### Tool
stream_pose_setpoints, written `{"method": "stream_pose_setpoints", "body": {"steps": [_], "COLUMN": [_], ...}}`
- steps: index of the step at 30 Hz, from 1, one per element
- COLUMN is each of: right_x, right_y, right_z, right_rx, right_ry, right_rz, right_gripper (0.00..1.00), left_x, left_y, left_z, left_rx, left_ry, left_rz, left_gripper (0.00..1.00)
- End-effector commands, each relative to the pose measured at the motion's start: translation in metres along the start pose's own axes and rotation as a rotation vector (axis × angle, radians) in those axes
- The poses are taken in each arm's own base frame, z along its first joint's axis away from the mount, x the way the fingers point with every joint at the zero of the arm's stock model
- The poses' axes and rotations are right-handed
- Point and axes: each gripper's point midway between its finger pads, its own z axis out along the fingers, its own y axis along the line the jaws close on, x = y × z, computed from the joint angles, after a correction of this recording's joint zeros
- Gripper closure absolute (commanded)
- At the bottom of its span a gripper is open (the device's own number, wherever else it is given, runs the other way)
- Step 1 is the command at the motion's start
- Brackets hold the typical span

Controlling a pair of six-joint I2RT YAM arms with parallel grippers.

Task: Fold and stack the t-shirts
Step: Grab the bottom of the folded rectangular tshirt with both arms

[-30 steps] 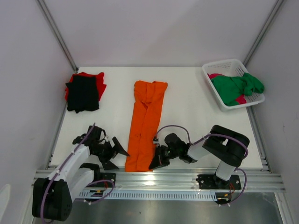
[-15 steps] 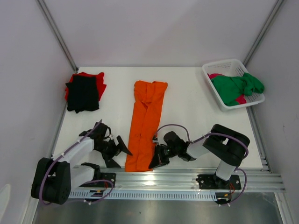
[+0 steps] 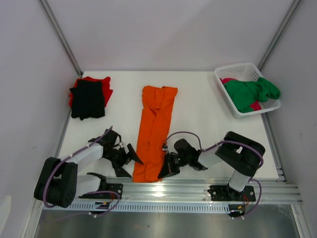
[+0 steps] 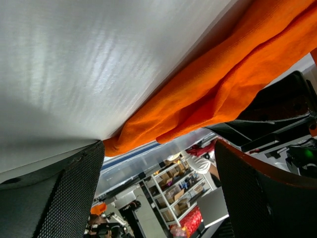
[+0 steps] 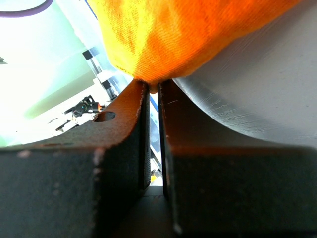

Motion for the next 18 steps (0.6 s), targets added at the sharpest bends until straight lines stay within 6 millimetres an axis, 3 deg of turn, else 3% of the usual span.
{"method": "stream_pose_setpoints", "body": {"steps": [1, 18], "right_x": [-0.027, -0.031], "right_y": [0.005, 0.002], "right_z": [0.0, 0.001], "right_rx": [0.003, -0.001], "right_ry": [-0.096, -0.105], "right_rz": [-0.036, -0.024], "right_gripper": [1.0, 1.0], "left_x": [-0.001, 0.002], "left_y": [-0.001, 0.0], "left_z": [0.009, 0.023], "left_rx": [-0.001, 0.001], "left_ry": [0.01, 0.038], "left_rz": [0.018, 0.028], "left_gripper": [0.05, 0.05]}}
